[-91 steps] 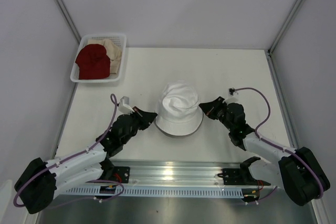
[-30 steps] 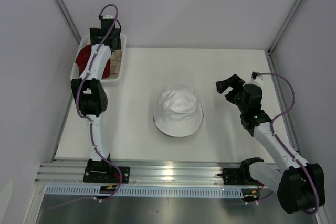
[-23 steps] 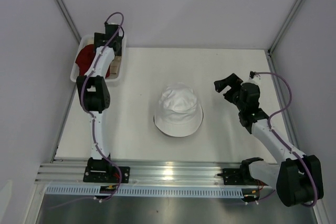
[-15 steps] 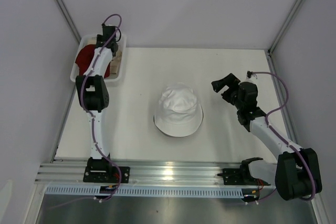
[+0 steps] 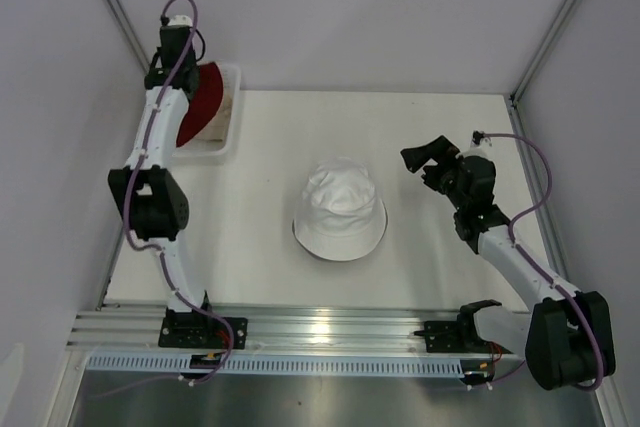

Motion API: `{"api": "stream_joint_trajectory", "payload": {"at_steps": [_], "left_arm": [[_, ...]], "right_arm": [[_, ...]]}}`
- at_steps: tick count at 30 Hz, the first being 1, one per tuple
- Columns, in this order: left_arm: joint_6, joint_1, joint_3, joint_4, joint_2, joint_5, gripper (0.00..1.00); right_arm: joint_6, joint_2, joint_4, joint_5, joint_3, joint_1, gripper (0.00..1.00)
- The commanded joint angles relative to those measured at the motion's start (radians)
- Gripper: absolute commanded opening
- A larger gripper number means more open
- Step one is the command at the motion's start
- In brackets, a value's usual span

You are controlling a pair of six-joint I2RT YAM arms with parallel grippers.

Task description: Stack the hats

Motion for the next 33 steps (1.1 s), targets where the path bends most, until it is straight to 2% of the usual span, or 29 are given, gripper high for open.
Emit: {"api": "stream_joint_trajectory", "payload": {"at_steps": [1,7,11,13,19,22,28,33], "left_arm": [[-0.057,-0.051,-0.047,0.072,-0.307,0.111,0.01],[-0.034,-0.242,-0.129,0.083,-0.478,0.158,0.01],[-0.050,-0.421,-0.225,0.118,-0.561,0.183,0.01],[-0.071,-0.476,-0.290,0.146,-0.603,0.196,0.01],[-0.073,-0.729,-0.448,0.227,-0.664,0.043,0.01],[-0.071,-0.799,-0.511,0.245,-0.682,0.005,0.01],[-0.117,-0.918,-0.552,0.236,-0.689,-0.004,0.01],[-0.123,-0.984,-0.574,0.222,-0.713,-0.009,0.01]], "right_arm": [[-0.031,-0.067,0.086,-0.016,0.039,-0.004,0.99],[-0.002,-0.121,0.145,-0.070,0.053,-0.005,0.99],[0.047,-0.142,0.187,-0.137,0.065,-0.005,1.00],[0.077,-0.171,0.188,-0.145,0.060,-0.004,1.00],[0.091,-0.321,0.123,-0.064,-0.015,-0.007,0.99],[0.098,-0.407,0.100,-0.036,-0.056,-0.007,1.00],[0.083,-0.458,0.027,0.008,-0.066,-0.008,0.99],[0.158,-0.429,0.072,-0.111,-0.108,-0.008,0.99]]}}
